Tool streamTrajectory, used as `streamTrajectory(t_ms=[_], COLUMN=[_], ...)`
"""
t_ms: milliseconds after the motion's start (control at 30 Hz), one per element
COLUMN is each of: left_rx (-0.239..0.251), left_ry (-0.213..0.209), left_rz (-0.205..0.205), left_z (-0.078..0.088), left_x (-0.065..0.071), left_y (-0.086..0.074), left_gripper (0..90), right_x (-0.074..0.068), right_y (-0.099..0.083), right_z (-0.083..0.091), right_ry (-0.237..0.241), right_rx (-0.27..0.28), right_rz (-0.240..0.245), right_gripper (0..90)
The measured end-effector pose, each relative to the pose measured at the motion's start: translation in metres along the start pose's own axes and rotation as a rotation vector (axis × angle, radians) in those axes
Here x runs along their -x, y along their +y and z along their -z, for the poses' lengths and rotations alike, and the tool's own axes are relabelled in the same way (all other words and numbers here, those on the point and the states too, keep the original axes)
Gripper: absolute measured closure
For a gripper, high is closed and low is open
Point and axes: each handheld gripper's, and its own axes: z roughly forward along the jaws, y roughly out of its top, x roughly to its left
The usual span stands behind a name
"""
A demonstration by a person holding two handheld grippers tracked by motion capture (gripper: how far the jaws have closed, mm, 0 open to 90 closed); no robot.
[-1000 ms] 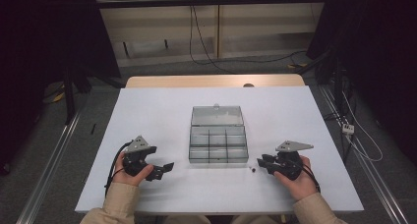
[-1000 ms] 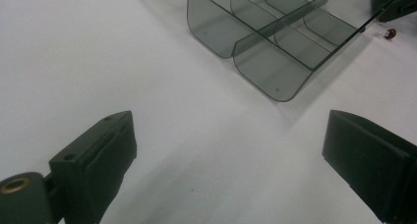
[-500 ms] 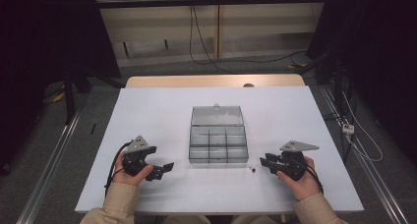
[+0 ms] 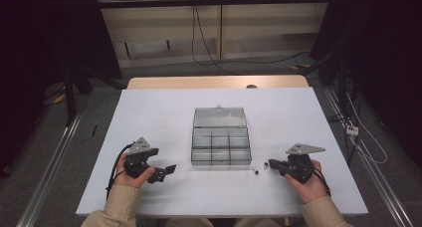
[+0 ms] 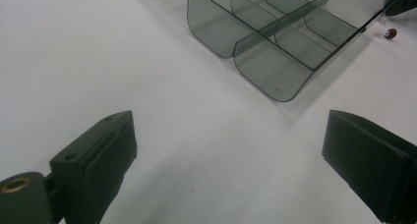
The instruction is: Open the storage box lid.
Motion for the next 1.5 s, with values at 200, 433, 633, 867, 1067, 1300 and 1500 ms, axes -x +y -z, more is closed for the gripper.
streamTrajectory(t_ms=[200, 433, 633, 867, 1067, 1300, 1500], left_rx=[-0.003, -0.002, -0.009, -0.011, -0.012, -0.012, -0.013], left_ry=[0.000, 0.002, 0.000, -0.004, -0.005, -0.007, -0.006], left_rz=[-0.003, -0.001, -0.002, -0.002, -0.003, 0.001, -0.005], left_z=[0.000, 0.000, -0.001, -0.001, -0.001, -0.002, -0.002], left_x=[0.000, 0.000, 0.000, 0.000, 0.000, 0.000, 0.000], left_y=[0.000, 0.000, 0.000, 0.000, 0.000, 0.000, 0.000], left_gripper=[6.1, 6.1, 6.1, 6.1, 6.1, 6.1, 6.1], right_x=[-0.001, -0.002, -0.015, -0.022, -0.014, -0.004, -0.006], right_y=[0.002, 0.004, 0.008, 0.010, 0.007, 0.004, 0.007], right_z=[-0.007, -0.006, -0.009, -0.023, -0.015, -0.009, -0.014], right_ry=[-0.008, -0.032, 0.004, 0.001, -0.003, -0.026, -0.016], right_rx=[-0.005, 0.035, 0.055, 0.008, 0.009, 0.020, 0.007], right_rz=[0.009, -0.026, -0.021, 0.010, -0.001, -0.033, -0.020], right_gripper=[90.0, 82.0, 71.8, 71.0, 72.6, 76.7, 82.0])
